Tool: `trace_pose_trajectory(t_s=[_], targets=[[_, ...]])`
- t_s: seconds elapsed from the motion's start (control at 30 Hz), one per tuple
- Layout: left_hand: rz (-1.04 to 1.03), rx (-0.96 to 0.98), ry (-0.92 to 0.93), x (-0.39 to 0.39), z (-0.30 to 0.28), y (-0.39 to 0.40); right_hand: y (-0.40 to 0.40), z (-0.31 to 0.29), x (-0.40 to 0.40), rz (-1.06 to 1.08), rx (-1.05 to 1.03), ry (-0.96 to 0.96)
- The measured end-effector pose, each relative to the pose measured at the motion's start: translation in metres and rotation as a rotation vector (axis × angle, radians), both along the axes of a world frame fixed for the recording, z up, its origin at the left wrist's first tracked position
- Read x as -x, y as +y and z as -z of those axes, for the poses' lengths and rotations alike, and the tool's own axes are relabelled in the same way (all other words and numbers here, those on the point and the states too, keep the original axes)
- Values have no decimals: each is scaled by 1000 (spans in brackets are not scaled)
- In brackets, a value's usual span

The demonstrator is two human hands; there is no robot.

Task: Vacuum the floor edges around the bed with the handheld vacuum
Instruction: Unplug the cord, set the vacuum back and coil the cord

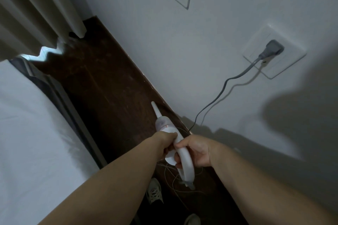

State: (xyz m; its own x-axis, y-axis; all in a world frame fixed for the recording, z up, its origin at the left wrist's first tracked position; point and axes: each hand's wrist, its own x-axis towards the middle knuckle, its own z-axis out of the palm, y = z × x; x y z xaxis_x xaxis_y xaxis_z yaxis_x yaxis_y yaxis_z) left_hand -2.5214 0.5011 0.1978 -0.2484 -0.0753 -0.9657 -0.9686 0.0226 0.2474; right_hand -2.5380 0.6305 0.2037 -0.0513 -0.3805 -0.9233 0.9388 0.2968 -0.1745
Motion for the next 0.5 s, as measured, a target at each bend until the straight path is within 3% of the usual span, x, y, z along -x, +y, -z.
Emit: trace_pose_trajectory(t_s=[0.5], targets=[[-102, -27, -42, 11, -3, 2, -2, -13, 11, 56, 1, 49]])
